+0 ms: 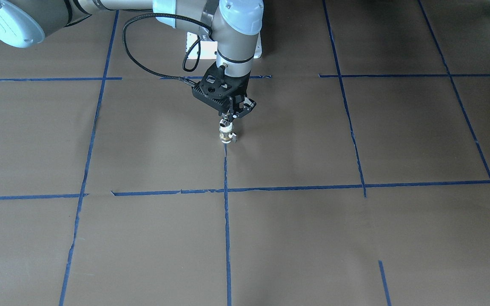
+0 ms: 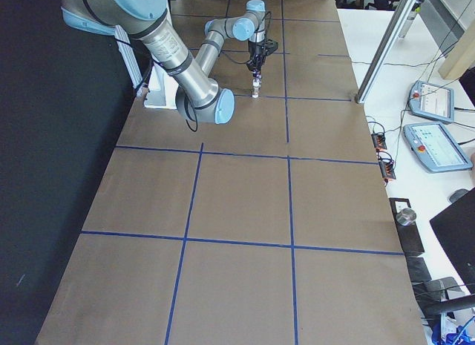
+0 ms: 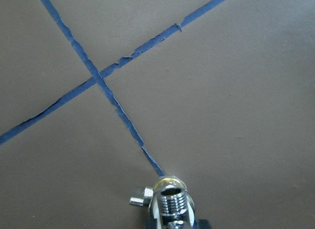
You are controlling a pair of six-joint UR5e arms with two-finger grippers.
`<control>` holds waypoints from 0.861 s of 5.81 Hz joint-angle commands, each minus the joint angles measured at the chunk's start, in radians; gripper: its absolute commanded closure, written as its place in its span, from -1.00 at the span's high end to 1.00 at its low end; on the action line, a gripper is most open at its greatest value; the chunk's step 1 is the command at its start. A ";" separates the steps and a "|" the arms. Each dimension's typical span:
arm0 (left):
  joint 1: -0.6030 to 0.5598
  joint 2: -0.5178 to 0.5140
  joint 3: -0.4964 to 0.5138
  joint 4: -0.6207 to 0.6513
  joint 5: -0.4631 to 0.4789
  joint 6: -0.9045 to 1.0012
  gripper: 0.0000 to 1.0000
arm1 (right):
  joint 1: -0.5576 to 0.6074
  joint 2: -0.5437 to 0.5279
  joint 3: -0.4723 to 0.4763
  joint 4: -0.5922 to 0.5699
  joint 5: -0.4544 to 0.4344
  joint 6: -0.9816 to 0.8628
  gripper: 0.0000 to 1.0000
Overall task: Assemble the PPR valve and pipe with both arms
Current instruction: 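Lower the chrome fitting onto the valve top and press it on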
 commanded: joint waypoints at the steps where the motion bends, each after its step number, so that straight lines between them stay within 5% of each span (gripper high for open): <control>1: 0.000 -0.002 0.000 0.000 0.000 0.000 1.00 | -0.002 -0.006 -0.001 0.001 -0.003 -0.002 -1.00; 5: 0.000 -0.003 0.002 0.000 0.000 0.000 1.00 | -0.020 -0.007 -0.001 0.003 -0.003 0.002 -1.00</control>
